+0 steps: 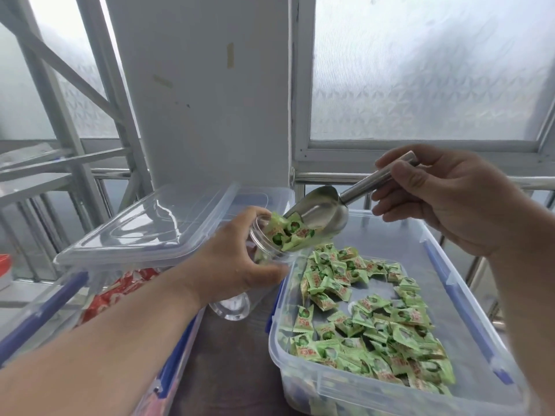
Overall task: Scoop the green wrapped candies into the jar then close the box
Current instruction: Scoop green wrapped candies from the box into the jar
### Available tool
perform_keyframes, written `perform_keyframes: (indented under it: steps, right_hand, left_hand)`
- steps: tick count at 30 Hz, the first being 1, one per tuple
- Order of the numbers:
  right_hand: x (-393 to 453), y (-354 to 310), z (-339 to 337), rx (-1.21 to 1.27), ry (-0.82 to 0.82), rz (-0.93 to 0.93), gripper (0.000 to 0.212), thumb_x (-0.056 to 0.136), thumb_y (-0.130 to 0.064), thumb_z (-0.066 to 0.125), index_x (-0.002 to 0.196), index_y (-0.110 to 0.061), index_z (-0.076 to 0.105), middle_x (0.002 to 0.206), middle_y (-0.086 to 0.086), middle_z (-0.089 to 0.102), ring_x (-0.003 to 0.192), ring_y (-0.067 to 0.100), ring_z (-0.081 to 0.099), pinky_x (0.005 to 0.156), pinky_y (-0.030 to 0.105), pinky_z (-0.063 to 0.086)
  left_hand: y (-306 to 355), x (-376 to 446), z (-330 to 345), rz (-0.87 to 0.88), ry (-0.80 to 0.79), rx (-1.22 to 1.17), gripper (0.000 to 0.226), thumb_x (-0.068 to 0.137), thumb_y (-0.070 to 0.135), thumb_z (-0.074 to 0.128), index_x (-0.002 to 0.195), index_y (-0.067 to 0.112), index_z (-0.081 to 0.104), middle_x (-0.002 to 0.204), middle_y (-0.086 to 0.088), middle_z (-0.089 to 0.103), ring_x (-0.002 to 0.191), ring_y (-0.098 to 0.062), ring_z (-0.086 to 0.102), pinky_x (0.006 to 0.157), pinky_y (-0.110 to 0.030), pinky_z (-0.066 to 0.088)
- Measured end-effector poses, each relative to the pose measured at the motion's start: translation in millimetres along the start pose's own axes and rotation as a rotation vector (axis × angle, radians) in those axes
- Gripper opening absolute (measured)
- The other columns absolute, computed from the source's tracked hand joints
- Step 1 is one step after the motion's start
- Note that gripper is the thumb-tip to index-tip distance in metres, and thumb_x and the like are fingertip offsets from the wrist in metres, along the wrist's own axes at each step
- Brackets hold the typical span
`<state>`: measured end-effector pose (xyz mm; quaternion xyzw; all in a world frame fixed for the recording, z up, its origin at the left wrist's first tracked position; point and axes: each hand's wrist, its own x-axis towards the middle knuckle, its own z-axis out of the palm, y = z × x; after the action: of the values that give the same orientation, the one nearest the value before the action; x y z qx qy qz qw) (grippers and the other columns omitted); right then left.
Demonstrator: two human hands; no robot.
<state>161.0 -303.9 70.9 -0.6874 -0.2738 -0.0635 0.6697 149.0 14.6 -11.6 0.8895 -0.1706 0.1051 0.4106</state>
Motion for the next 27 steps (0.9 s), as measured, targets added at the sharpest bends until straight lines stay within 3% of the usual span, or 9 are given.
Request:
perform_keyframes:
  steps: [3,5,7,10,14,16,18,22,27]
  right_hand:
    - [2,-2,4,-0.050,0.066,-0.140,0.014,0.100,-0.018,0.058,0.102,-0.013,0.071,0.083,0.023,0.070,0.067,0.033,0.072,0.059,0.030,0.061]
    - [4,0,2,-0.062,0.124,-0.207,0.022,0.107,-0.010,0.052,0.099,-0.018,0.071,0.082,0.021,0.069,0.064,0.031,0.069,0.056,0.030,0.057]
    - [4,0,-1,-0.065,0.140,-0.227,0.028,0.109,-0.007,0.048,0.098,-0.019,0.071,0.080,0.018,0.068,0.063,0.030,0.066,0.056,0.030,0.056]
    - [4,1,-2,-0.086,0.138,-0.258,0.026,0.110,-0.008,0.047,0.100,-0.019,0.069,0.079,0.015,0.069,0.063,0.031,0.064,0.058,0.034,0.055]
    - [5,-1,-6,-0.111,0.176,-0.303,0.018,0.106,-0.017,0.051,0.102,-0.021,0.068,0.080,0.014,0.070,0.064,0.035,0.062,0.058,0.040,0.049]
    - [6,-2,-8,-0.104,0.206,-0.294,0.020,0.107,-0.018,0.051,0.101,-0.022,0.069,0.080,0.016,0.069,0.065,0.035,0.062,0.058,0.037,0.053]
    - [7,0,-12,-0.084,0.246,-0.263,0.023,0.109,-0.016,0.049,0.099,-0.022,0.069,0.079,0.016,0.069,0.066,0.035,0.062,0.057,0.034,0.055]
    - [9,9,-22,-0.081,0.419,-0.152,0.022,0.106,-0.021,0.050,0.093,-0.022,0.067,0.074,0.010,0.071,0.061,0.028,0.065,0.053,0.031,0.055]
    - [9,38,-38,-0.397,0.613,0.035,0.015,0.086,-0.020,0.048,0.087,-0.021,0.063,0.064,0.008,0.073,0.063,0.033,0.074,0.060,0.039,0.060]
  left_hand:
    - [3,-1,0,0.013,0.008,0.002,0.071,0.077,0.030,0.095,0.133,0.042,0.053,0.111,0.027,0.069,0.103,0.008,0.066,0.078,-0.005,0.050]
    - [3,0,1,0.016,0.022,-0.010,0.069,0.078,0.026,0.094,0.132,0.041,0.053,0.111,0.025,0.068,0.102,0.013,0.064,0.077,-0.001,0.046]
    - [3,1,1,0.019,0.034,-0.004,0.072,0.077,0.035,0.094,0.135,0.043,0.052,0.121,0.020,0.063,0.106,0.007,0.064,0.079,-0.002,0.047]
    - [3,0,1,0.015,0.046,-0.025,0.075,0.076,0.043,0.094,0.137,0.046,0.051,0.126,0.019,0.062,0.108,0.000,0.067,0.083,-0.010,0.052]
    - [4,0,2,-0.011,0.067,-0.129,0.076,0.075,0.038,0.096,0.136,0.041,0.052,0.126,0.013,0.065,0.098,-0.015,0.077,0.082,-0.033,0.066]
    - [2,1,2,-0.016,0.083,-0.112,0.078,0.070,0.047,0.095,0.135,0.044,0.052,0.125,0.015,0.064,0.101,-0.013,0.075,0.082,-0.039,0.067]
    - [0,1,1,-0.013,0.089,-0.079,0.081,0.070,0.051,0.095,0.137,0.045,0.051,0.125,0.018,0.063,0.105,-0.006,0.071,0.086,-0.033,0.065]
    - [-3,1,1,-0.030,0.075,-0.059,0.088,0.065,0.061,0.093,0.140,0.048,0.048,0.126,0.022,0.062,0.111,-0.010,0.069,0.085,-0.033,0.065]
    - [-7,2,1,-0.040,0.053,-0.034,0.092,0.063,0.068,0.093,0.140,0.051,0.047,0.126,0.024,0.061,0.115,-0.008,0.068,0.089,-0.035,0.064]
